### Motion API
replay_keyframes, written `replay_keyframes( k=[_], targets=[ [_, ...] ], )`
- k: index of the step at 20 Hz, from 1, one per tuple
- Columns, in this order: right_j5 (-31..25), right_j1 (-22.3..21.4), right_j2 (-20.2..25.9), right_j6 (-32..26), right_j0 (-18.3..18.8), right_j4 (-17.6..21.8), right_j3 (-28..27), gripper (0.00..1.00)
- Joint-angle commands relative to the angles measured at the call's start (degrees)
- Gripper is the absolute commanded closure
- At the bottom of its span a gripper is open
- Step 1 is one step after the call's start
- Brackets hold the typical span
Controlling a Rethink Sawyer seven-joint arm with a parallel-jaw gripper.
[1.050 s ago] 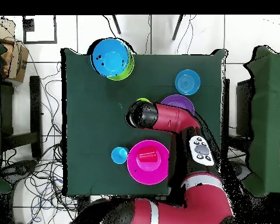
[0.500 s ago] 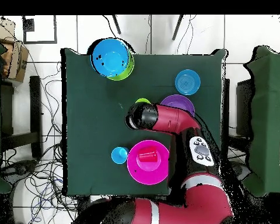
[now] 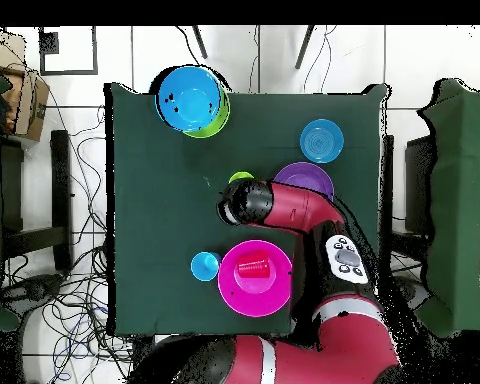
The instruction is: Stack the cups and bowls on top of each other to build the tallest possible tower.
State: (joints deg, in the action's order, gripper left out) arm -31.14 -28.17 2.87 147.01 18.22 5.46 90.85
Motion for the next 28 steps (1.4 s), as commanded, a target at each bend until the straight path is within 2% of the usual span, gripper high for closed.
replay_keyframes(
  k=[1, 9, 16, 17, 23, 25, 28],
  targets=[
    [-1.8, 4.3, 0.1, -1.8, 0.3, 3.4, -0.2, 0.0],
    [-0.6, 4.6, -1.1, -3.0, -0.1, 4.1, -0.8, 0.0],
    [3.9, 5.6, -1.3, -2.9, -0.1, 5.4, -0.7, 0.0],
    [4.7, 5.6, -1.5, -2.4, -0.3, 5.8, -0.7, 1.0],
    [5.6, 5.4, -2.1, -1.8, -0.9, 6.6, -0.9, 1.0],
    [3.6, 5.6, -1.7, -2.3, -0.8, 6.2, -1.4, 1.0],
    [3.5, 5.6, -2.1, -1.6, -1.3, 6.1, -1.7, 1.0]
  ],
)
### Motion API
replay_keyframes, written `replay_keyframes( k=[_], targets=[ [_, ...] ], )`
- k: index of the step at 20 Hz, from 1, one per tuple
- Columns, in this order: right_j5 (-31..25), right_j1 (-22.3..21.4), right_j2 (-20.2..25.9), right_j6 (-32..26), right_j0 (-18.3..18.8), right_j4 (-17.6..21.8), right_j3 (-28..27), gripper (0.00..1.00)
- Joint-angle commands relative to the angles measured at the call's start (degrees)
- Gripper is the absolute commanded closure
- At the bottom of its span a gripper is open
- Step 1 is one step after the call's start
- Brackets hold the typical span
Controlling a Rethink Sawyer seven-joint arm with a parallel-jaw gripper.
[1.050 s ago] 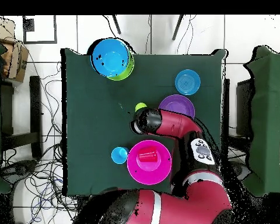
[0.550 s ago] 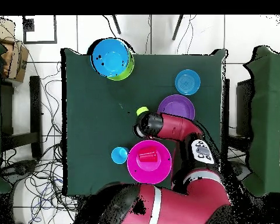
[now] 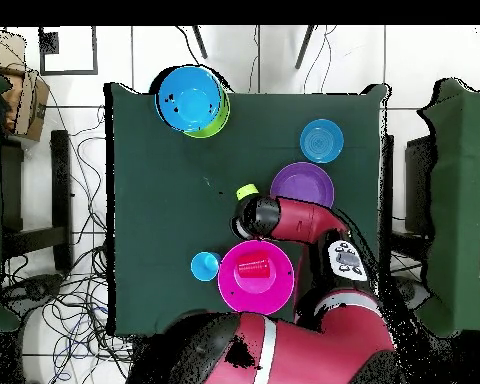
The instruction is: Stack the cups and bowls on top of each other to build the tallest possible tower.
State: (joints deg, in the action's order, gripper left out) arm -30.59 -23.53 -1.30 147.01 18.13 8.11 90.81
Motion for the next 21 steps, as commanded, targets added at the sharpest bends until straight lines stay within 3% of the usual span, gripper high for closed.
replay_keyframes(
  k=[1, 11, 12, 21],
  targets=[
    [2.9, 1.1, 1.9, -1.3, -1.5, 3.4, -1.9, 1.0],
    [1.7, 1.2, 0.3, -0.9, -3.3, 3.0, -3.8, 1.0],
    [2.5, 1.2, 0.1, -0.8, -3.5, 2.9, -3.8, 0.0],
    [1.4, 1.3, -0.1, -0.3, -3.5, 1.9, -4.5, 0.0]
  ],
)
